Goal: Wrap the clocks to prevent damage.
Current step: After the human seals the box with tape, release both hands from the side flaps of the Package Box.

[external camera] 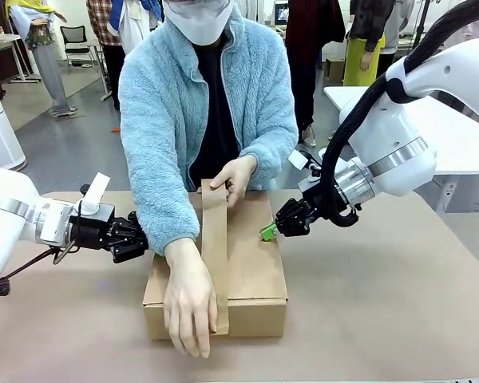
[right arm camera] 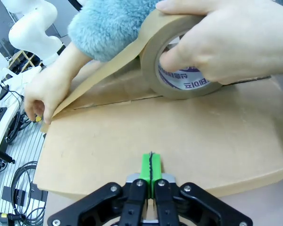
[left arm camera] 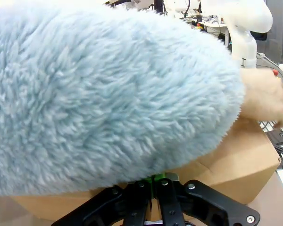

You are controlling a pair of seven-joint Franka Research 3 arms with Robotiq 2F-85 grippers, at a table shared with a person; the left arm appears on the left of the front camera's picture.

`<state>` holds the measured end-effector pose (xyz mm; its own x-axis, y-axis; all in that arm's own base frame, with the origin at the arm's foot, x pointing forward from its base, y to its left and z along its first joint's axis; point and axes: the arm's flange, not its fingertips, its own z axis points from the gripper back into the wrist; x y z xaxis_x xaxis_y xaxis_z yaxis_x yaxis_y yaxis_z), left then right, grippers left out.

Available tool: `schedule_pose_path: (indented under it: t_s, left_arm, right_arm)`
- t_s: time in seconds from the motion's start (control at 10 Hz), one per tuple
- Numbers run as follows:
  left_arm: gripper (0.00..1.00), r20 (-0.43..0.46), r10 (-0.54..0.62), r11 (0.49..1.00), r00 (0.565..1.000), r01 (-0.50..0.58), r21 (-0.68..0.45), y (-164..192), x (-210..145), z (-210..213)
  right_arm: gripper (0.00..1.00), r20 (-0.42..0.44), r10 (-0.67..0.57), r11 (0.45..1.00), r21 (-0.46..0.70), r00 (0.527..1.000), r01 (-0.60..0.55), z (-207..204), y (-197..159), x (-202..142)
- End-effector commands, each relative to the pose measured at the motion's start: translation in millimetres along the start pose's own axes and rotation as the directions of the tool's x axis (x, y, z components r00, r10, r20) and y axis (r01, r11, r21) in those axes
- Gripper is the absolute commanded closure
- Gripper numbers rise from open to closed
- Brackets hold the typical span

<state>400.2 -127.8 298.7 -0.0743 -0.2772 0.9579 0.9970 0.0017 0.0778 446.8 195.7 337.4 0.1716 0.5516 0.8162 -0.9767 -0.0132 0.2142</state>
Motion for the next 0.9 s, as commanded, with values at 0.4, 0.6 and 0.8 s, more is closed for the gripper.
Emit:
schedule_pose_path:
  t_s: [0.4,0.6,0.8]
  left_arm:
    - [1.0,-0.007,-0.007,1.0,1.0,0.007,0.005,-0.9,-2.2,0.3]
    - [1.0,-0.007,-0.007,1.0,1.0,0.007,0.005,-0.9,-2.2,0.3]
    - [1.0,-0.007,-0.007,1.0,1.0,0.007,0.005,-0.9,-2.2,0.3]
  right_arm:
    - [0.99,0.006,-0.015,1.0,-0.005,1.0,0.015,-3.8,0.1,-3.5]
    - [0.99,0.006,-0.015,1.0,-0.005,1.0,0.015,-3.8,0.1,-3.5]
    - [0.99,0.006,-0.015,1.0,-0.005,1.0,0.015,-3.8,0.1,-3.5]
